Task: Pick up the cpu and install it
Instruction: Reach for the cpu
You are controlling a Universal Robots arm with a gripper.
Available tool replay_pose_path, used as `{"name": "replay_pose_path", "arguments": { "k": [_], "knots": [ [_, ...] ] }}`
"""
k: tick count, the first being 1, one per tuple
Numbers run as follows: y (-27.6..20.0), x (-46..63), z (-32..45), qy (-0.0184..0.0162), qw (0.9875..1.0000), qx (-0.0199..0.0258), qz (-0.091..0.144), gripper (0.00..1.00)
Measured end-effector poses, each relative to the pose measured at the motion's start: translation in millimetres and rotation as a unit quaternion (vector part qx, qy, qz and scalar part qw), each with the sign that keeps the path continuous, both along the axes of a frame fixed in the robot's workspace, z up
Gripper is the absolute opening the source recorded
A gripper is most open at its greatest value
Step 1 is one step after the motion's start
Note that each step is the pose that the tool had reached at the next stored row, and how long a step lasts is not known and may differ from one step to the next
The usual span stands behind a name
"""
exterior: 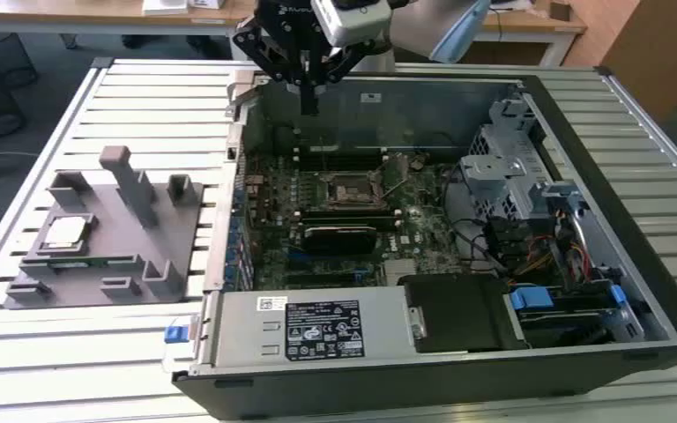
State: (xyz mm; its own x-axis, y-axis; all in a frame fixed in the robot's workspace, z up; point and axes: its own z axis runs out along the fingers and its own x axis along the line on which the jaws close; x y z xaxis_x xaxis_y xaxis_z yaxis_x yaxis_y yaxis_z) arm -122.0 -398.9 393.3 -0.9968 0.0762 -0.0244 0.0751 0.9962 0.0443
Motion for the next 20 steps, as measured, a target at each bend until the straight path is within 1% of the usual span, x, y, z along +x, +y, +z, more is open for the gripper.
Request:
{"name": "replay_pose_path", "arguments": {
  "k": [20],
  "knots": [
    [0.0,-3.9,0.0,0.0000,1.0000,0.0000,0.000,0.11]
  ]
}}
